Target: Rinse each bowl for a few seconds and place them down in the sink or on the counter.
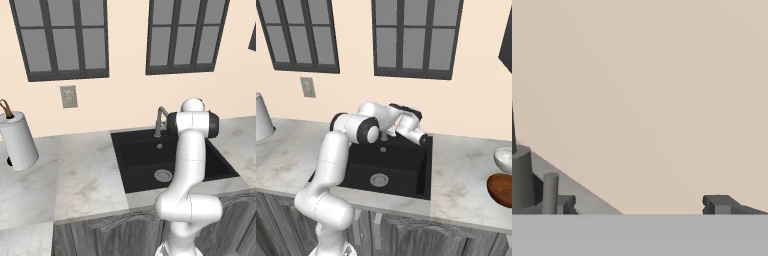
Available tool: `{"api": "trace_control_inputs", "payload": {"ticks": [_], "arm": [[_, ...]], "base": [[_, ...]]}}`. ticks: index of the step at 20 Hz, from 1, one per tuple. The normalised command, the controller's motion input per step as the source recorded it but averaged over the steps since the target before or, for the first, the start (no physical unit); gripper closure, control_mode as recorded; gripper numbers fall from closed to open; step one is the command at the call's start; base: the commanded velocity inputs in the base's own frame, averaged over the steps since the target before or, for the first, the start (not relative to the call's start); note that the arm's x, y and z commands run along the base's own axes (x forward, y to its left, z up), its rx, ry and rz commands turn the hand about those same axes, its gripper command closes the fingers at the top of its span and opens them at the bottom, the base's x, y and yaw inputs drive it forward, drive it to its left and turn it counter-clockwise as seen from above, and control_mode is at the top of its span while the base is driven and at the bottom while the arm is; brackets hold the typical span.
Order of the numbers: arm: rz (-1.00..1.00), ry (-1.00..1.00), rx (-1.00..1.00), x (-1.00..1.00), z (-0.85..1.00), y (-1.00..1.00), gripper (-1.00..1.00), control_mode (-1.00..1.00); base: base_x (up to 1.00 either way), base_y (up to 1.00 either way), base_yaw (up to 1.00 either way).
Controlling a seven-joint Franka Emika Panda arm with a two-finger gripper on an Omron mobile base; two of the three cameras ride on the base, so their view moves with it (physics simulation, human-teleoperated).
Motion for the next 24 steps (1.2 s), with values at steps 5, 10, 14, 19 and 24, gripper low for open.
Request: {"api": "trace_control_inputs", "payload": {"ticks": [5, 10, 14, 19, 24], "arm": [[0.0, 0.07, 0.01, 0.18, -0.2, -0.14, -1.0, -1.0], [0.0, 0.07, 0.01, 0.1, -0.26, -0.24, 1.0, -1.0], [0.0, 0.02, 0.02, 0.02, -0.2, -0.28, 1.0, -1.0], [0.0, 0.0, 0.05, 0.0, -0.12, -0.39, 1.0, -1.0], [0.0, 0.0, 0.05, -0.01, -0.09, -0.47, 1.0, -1.0]], "base": [[0.0, 0.0, 0.0], [0.0, 0.0, 0.0], [0.0, 0.0, 0.0], [0.0, 0.0, 0.0], [0.0, 0.0, 0.0]]}}
